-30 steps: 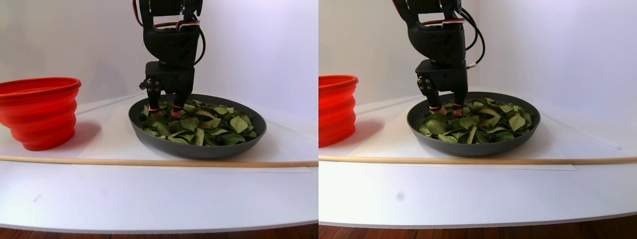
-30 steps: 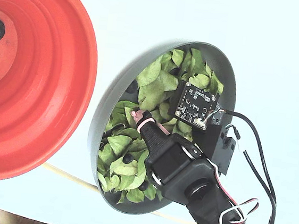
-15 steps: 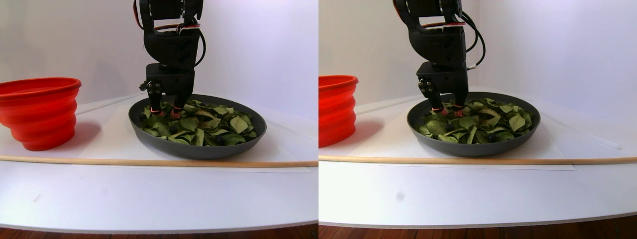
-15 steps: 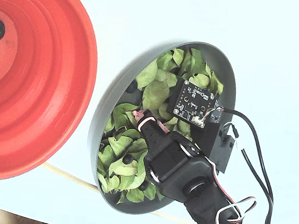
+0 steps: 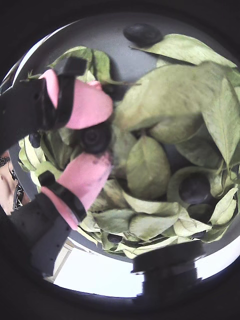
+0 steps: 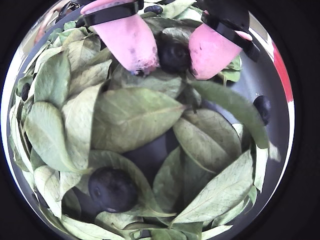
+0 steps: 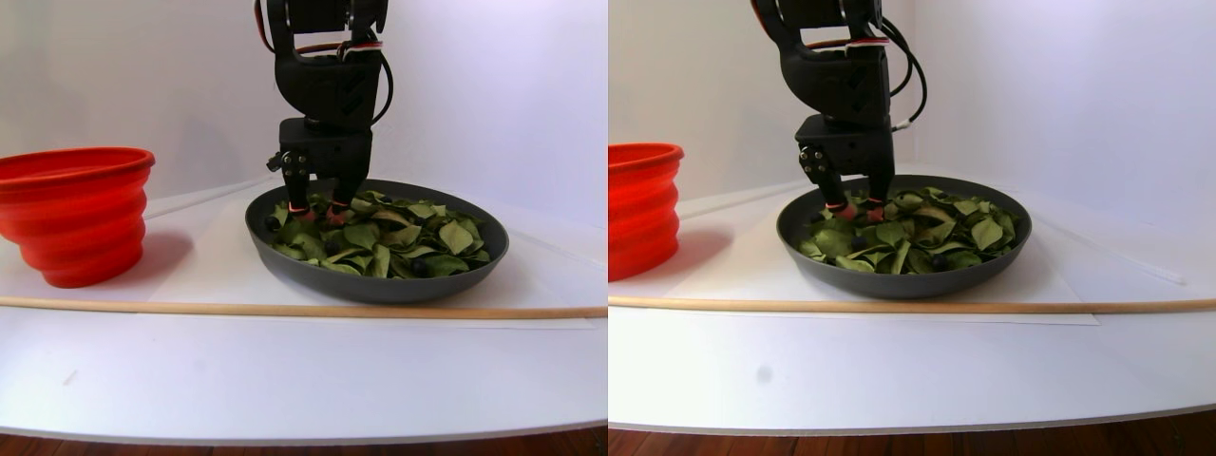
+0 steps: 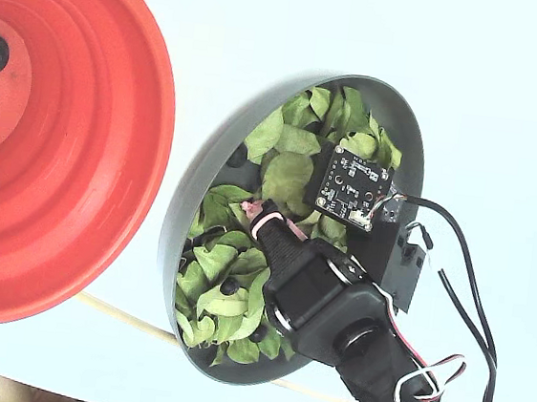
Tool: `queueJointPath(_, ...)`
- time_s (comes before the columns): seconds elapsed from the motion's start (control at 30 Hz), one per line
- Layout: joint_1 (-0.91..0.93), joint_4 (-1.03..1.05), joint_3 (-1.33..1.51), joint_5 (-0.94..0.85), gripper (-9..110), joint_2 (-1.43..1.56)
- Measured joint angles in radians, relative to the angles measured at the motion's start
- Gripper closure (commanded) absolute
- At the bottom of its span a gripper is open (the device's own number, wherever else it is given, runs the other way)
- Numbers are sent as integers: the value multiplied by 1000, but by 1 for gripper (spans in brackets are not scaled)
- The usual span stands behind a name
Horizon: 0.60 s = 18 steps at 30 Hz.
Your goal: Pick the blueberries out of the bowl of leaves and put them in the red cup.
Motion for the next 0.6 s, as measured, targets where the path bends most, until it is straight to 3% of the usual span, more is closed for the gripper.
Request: queueJointPath(0.6,-26,146,26,25,91,184)
